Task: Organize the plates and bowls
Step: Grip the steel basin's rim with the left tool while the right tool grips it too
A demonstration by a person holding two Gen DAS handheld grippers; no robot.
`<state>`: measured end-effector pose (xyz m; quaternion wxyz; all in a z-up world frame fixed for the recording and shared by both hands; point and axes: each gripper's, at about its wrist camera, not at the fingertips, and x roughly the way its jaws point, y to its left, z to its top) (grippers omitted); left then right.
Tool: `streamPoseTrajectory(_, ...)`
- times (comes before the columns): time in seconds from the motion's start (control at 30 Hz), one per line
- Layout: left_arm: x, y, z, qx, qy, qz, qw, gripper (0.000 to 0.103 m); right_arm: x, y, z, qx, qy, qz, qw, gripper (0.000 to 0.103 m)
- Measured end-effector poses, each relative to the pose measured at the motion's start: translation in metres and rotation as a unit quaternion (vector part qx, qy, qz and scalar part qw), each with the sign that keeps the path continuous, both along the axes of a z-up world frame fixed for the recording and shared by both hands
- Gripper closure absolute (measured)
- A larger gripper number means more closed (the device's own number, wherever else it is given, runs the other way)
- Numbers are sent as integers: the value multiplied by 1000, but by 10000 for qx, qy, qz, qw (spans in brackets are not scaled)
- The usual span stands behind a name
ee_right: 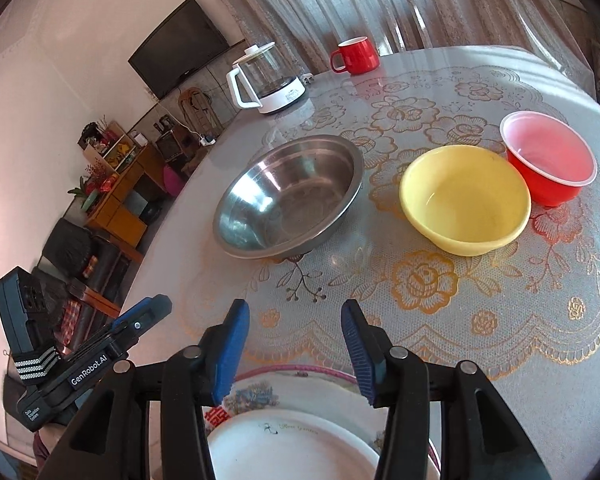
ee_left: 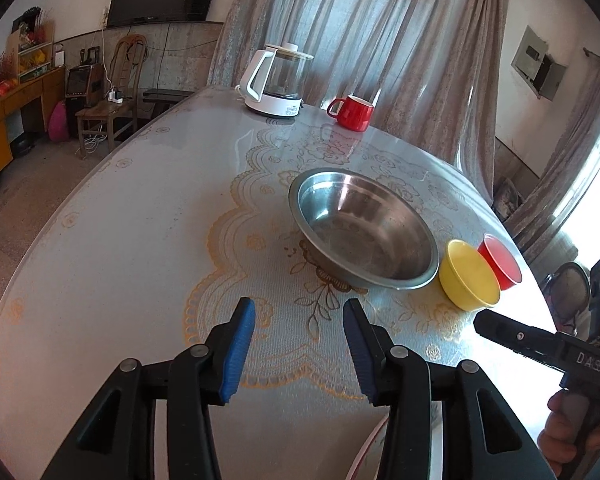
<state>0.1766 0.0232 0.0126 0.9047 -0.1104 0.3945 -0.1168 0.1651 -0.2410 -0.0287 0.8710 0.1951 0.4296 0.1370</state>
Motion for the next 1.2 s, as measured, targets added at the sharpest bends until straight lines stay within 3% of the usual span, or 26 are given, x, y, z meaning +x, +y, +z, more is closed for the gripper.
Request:
streamPoseTrajectory(0.23, 46, -6, -3, -191, -12, 117, 9997, 57, 42, 2, -11, 217, 271, -166, 9993, 55)
streamPoseTrajectory(0.4, 79, -10, -15, -250, 233, 239, 9991, 58, 72, 1, -19, 175, 431, -312, 9984, 55)
streamPoseTrajectory(0.47, 87, -13, -21, -238, 294, 222, 9990, 64, 83, -1, -23, 117, 470, -370, 9981, 55)
streamPoseTrajectory(0.53, 92, -17, -25, -225, 312, 139, 9992, 80, 92, -2, -27, 76, 508, -413, 9978, 55)
streamPoseTrajectory(0.57, 92, -19, -25, -240, 286, 101, 9993, 82, 95, -1, -30, 36, 527, -401, 9978, 55)
streamPoseTrajectory(0.63, 87, -24, -24, -125, 182, 45, 9997, 84, 100, 4, -33, -54, 526, -272, 9982, 72)
streamPoseTrajectory(0.67, 85, -24, -24, -54, 133, 22, 9999, 84, 102, 8, -34, -131, 526, -178, 9984, 74)
streamPoseTrajectory(0.77, 77, -18, -24, -63, 90, 34, 9999, 84, 100, 19, -33, -454, 427, -78, 9980, 74)
streamPoseTrajectory(1.2, 8, 25, -18, -7, 10, 509, 9987, 84, 74, 62, -33, -435, 491, 538, 9964, 74)
